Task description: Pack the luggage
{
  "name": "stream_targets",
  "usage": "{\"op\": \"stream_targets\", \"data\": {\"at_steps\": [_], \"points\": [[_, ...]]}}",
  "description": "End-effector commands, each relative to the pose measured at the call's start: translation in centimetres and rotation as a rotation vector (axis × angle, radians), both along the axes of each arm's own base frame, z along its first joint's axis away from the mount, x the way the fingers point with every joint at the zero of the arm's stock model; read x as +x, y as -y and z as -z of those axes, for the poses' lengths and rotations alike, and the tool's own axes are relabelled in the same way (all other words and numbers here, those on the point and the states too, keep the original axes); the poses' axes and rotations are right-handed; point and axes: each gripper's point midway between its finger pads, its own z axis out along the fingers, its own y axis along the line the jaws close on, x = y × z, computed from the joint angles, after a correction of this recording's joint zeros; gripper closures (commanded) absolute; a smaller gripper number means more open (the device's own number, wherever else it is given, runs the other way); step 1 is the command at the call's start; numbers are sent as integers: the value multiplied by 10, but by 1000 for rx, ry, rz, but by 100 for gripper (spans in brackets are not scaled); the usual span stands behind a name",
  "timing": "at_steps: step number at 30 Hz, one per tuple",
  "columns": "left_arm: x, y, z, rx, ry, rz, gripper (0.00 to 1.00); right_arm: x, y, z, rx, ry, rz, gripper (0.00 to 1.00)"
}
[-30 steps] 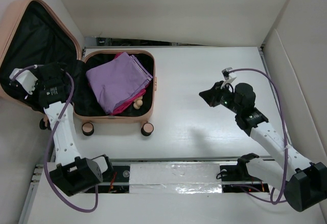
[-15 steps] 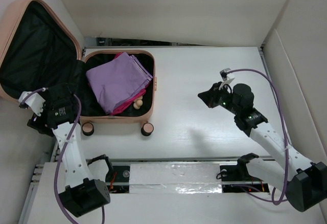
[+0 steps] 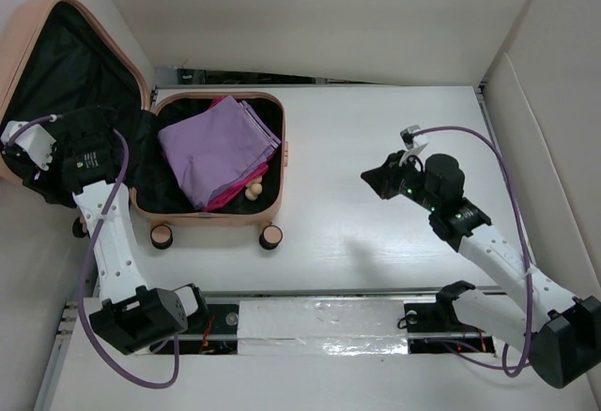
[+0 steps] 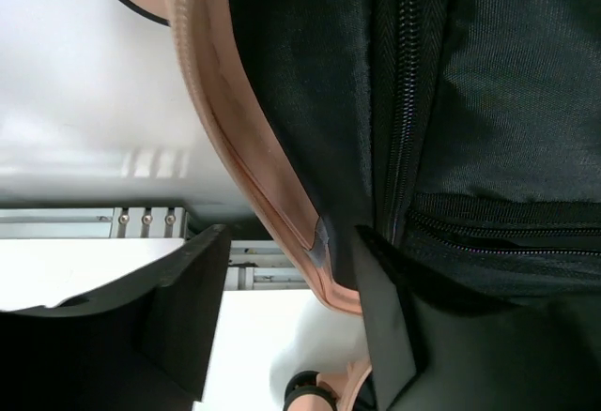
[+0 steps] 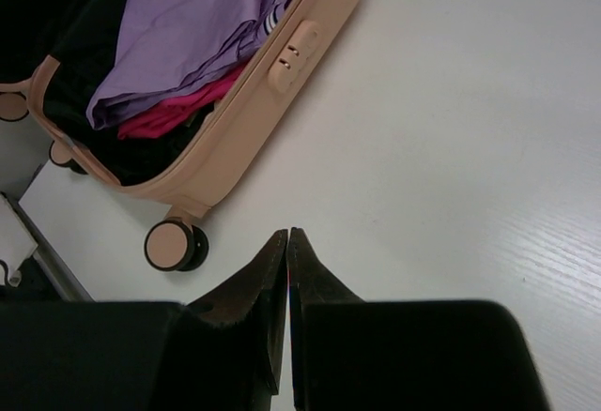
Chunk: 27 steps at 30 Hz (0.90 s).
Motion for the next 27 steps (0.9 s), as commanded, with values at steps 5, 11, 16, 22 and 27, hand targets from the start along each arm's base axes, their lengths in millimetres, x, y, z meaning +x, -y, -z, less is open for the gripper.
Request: {"op": "stream_targets", "data": {"at_steps": [5,11,16,22,27], "points": [[-1,-7,-8,36,-5,-39,71,13,5,-23,-8,69,62,91],[11,-11,-4,34,-34,-17,52,19,10,-15,-28,47,104,91],[23,-14,2,27,-48,22,48,22,14,-13,-38,43,134,91],[41,-18,1,13,-77,61,76,25,19,-13,-40,46,154,91],[41,-15,8,7,-61,87,100,25,19,-12,-39,40,156,91]]}}
